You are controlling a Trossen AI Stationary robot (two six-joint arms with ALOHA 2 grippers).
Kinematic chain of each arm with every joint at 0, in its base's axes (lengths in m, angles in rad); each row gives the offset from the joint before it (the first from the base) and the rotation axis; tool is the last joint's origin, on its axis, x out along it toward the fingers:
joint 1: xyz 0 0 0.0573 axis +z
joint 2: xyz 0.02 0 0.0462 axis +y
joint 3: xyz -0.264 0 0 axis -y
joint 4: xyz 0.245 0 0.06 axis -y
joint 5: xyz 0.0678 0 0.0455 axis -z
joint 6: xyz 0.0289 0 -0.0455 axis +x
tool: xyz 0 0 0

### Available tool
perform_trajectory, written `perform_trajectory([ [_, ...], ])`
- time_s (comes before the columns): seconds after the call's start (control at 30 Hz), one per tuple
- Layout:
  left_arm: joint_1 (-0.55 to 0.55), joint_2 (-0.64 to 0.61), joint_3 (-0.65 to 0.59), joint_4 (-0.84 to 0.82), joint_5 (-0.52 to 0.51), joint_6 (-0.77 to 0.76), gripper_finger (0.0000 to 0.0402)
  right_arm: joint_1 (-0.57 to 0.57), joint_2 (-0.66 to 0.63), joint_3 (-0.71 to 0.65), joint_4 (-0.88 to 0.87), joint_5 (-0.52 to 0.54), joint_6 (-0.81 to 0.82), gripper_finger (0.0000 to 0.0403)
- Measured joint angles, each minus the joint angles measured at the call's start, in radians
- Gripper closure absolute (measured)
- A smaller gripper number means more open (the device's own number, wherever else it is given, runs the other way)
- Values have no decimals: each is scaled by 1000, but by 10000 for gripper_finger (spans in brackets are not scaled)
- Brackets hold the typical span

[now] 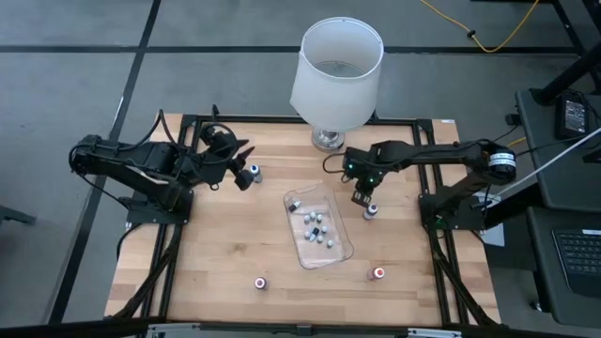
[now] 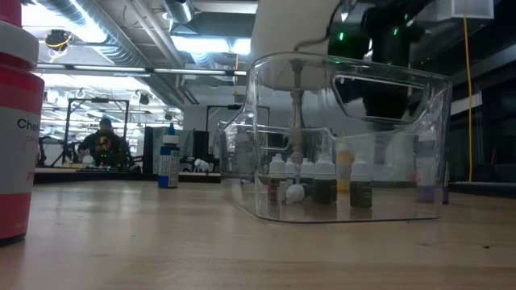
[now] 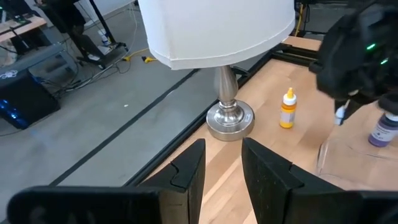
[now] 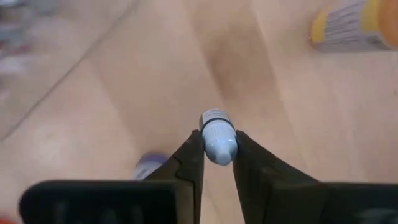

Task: Pick & Place food coloring
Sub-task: Put the small blue food coloring bottle into the transparent bin

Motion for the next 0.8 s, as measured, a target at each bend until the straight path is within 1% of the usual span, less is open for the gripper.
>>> perform_trajectory([
  [0.1,0,0,0,-2,24,0,302,69,-45,45,-75,3,6,338],
  [0.2,0,0,0,-4,45,0,302,150,-111,77,-132,3,33,332],
  [0.33,0,0,0,-6,52,0,302,270,-197,123,-139,3,50,324],
  [0.43,0,0,0,-5,52,16,302,360,-213,165,-114,27,22,327],
  [0.5,0,0,0,-5,52,40,302,410,-202,190,-83,42,-9,331],
  [0.6,0,0,0,-5,53,68,302,466,-150,224,4,52,-58,332],
  [0.7,0,0,0,-5,63,87,302,503,-57,287,41,93,-121,329],
  [0.8,0,0,0,-5,86,109,302,521,54,371,40,97,-206,328],
])
